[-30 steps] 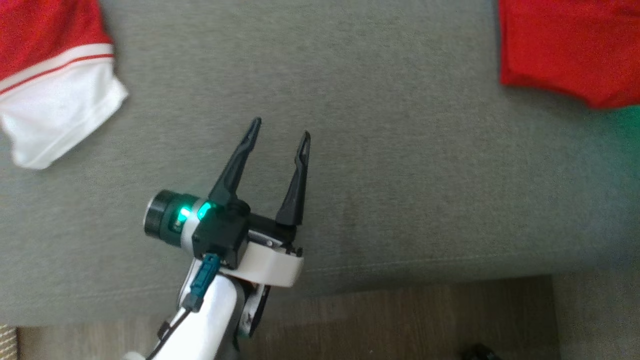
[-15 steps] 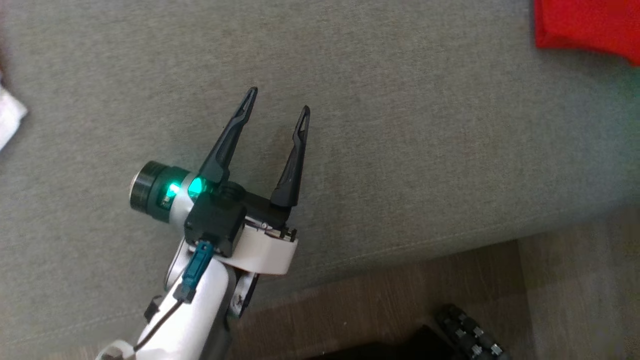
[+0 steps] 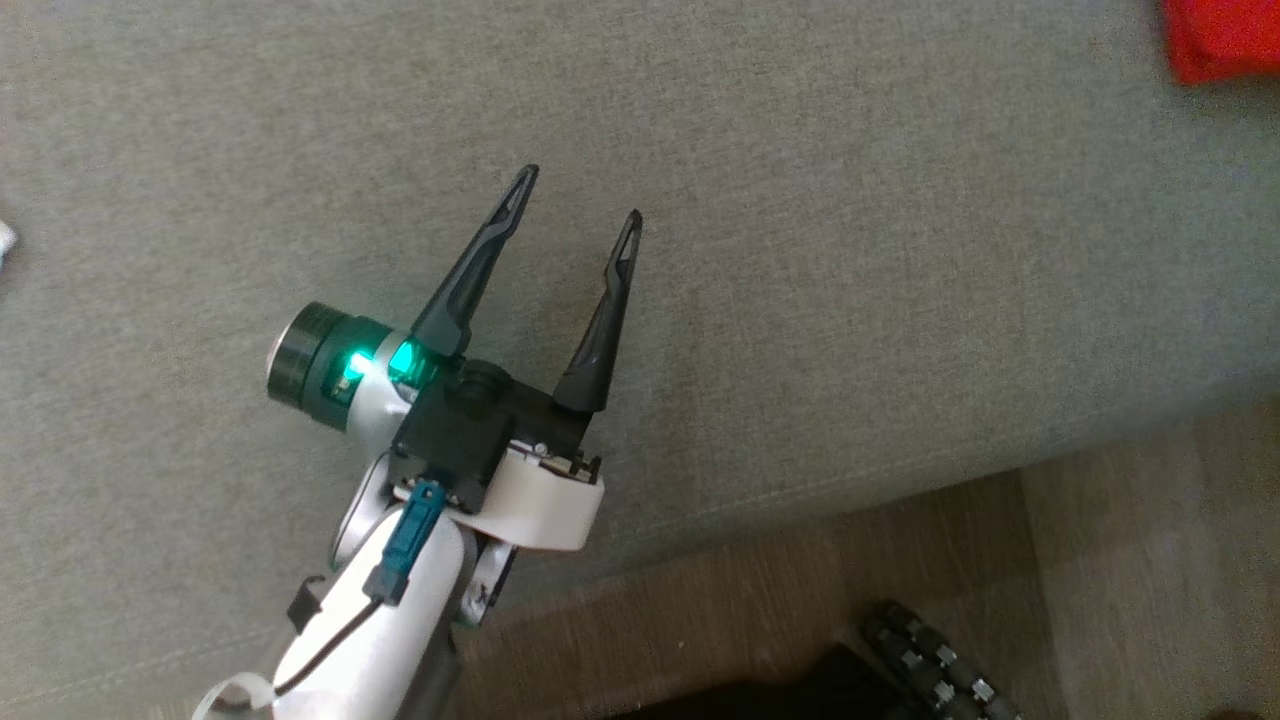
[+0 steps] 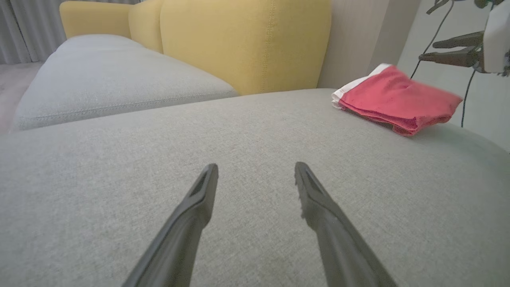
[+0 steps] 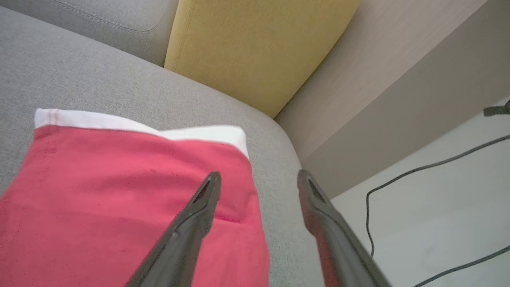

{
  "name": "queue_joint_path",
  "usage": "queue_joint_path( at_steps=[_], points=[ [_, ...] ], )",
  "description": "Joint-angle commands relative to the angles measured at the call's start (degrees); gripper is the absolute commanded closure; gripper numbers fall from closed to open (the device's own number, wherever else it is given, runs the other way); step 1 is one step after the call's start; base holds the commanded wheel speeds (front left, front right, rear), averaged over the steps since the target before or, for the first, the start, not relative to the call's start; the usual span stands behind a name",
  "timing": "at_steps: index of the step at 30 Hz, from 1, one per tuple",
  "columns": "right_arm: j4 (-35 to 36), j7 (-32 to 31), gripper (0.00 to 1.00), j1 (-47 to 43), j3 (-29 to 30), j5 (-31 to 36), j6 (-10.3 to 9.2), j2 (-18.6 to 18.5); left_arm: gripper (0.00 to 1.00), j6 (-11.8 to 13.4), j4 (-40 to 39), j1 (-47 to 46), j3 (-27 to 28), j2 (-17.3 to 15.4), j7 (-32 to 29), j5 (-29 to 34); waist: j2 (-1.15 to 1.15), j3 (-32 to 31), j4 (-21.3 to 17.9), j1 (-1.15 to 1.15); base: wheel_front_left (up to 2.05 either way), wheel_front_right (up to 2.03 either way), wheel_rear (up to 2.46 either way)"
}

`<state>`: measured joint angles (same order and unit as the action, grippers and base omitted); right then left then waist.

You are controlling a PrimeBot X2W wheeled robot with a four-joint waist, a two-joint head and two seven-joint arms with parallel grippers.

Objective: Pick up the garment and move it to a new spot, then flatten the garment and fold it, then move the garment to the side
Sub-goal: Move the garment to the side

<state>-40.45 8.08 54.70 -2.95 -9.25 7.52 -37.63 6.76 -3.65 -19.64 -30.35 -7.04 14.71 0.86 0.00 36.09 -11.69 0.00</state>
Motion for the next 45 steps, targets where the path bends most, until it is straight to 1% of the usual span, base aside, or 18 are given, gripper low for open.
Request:
queue_joint_path(
  at_steps=[1, 3, 4, 6, 8, 11, 15, 18, 21, 24, 28, 31, 34, 37, 45],
  points=[
    [1.5, 1.3, 0.0, -1.0, 2.7, 4.4, -0.03, 0.1, 0.0, 0.8, -1.6, -0.2, 1.2, -0.2, 0.3, -0.3, 0.0, -1.5, 1.0, 0.0, 0.0, 0.0, 0.0],
    [3.3, 2.6, 0.0, -2.0, 5.3, 9.1, -0.03, 2.8, 0.0, 1.2, -1.5, 0.2, 1.2, -0.1, 0.3, -0.7, 0.0, -3.2, 2.1, 0.0, 0.0, 0.0, 0.0],
    [3.3, 2.6, 0.0, -2.0, 5.3, 9.1, -0.03, 2.8, 0.0, 1.2, -1.5, 0.2, 1.2, -0.1, 0.3, -0.7, 0.0, -3.2, 2.1, 0.0, 0.0, 0.0, 0.0],
    [5.5, 3.7, 0.0, -3.9, 6.7, 11.4, -0.03, 7.0, 0.0, 1.8, -1.1, 1.0, 1.3, 0.2, 0.3, -1.2, 0.0, -5.5, 3.5, 0.0, 0.0, 0.0, 0.0],
    [7.6, 4.4, 0.0, -6.6, 6.8, 11.6, -0.03, 11.3, 0.0, 2.4, -0.7, 2.2, 1.6, 0.5, 0.3, -1.9, 0.0, -8.0, 5.1, 0.0, 0.0, 0.0, 0.0],
    [9.9, 5.3, 0.0, -11.6, 5.6, 9.8, -0.03, 16.6, 0.0, 3.1, 0.0, 4.4, 2.5, 1.2, 0.3, -3.5, 0.0, -12.2, 7.8, 0.0, 0.0, 0.0, 0.0],
    [12.6, 6.4, 0.0, -18.8, 3.0, 5.4, -0.03, 22.0, 0.0, 3.7, 1.2, 8.1, 5.2, 2.2, 0.3, -6.2, 0.0, -17.7, 11.1, 0.0, 0.0, 0.0, 0.0],
    [14.8, 6.8, 0.0, -24.4, 2.4, 1.6, -0.03, 25.5, 0.0, 4.2, 1.1, 11.0, 8.2, 2.7, 0.3, -7.8, 0.0, -21.6, 13.0, 0.0, 0.0, 0.0, 0.0],
    [21.0, 6.9, 0.0, -29.7, 3.9, 0.5, -0.03, 28.5, 0.0, 3.9, 0.8, 13.6, 10.6, 3.1, 0.3, -8.4, 0.0, -24.7, 14.3, 0.0, 0.0, 0.0, 0.0],
    [27.3, 6.9, 0.0, -35.8, 5.4, 0.9, -0.03, 31.1, 0.0, 3.1, 0.3, 15.8, 12.1, 3.3, 0.3, -8.1, 0.0, -27.7, 15.5, 0.0, 0.0, 0.0, 0.0],
    [33.4, 6.9, 0.0, -43.7, 8.6, 1.5, -0.03, 33.4, 0.0, 2.8, -0.3, 19.0, 13.9, 3.6, 0.3, -6.6, 0.0, -31.9, 16.2, 0.0, 0.0, 0.0, 0.0],
    [35.2, 6.9, 0.0, -49.5, 9.9, 2.2, -0.03, 34.4, 0.0, 2.6, -0.4, 21.9, 15.2, 3.7, 0.3, -5.8, 0.0, -34.3, 16.2, 0.0, 0.0, 0.0, 0.0],
    [35.7, 6.9, 0.0, -53.3, 9.2, 2.7, -0.03, 34.7, 0.0, 2.3, -0.9, 23.9, 15.8, 3.7, 0.3, -4.6, 0.0, -35.6, 15.9, 0.0, 0.0, 0.0, 0.0],
    [36.0, 6.9, 0.0, -55.6, 8.6, 1.2, -0.03, 34.7, 0.0, 1.7, -1.5, 25.2, 16.1, 3.8, 0.3, -4.1, 0.0, -36.4, 15.6, 0.0, 0.0, 0.0, 0.0],
    [36.1, 6.9, 0.0, -58.8, 5.6, 3.4, -0.03, 34.7, 0.0, -0.2, -1.5, 26.9, 16.6, 3.9, 0.3, -3.2, 0.0, -38.2, 15.3, 0.0, 0.0, 0.0, 0.0]
  ],
)
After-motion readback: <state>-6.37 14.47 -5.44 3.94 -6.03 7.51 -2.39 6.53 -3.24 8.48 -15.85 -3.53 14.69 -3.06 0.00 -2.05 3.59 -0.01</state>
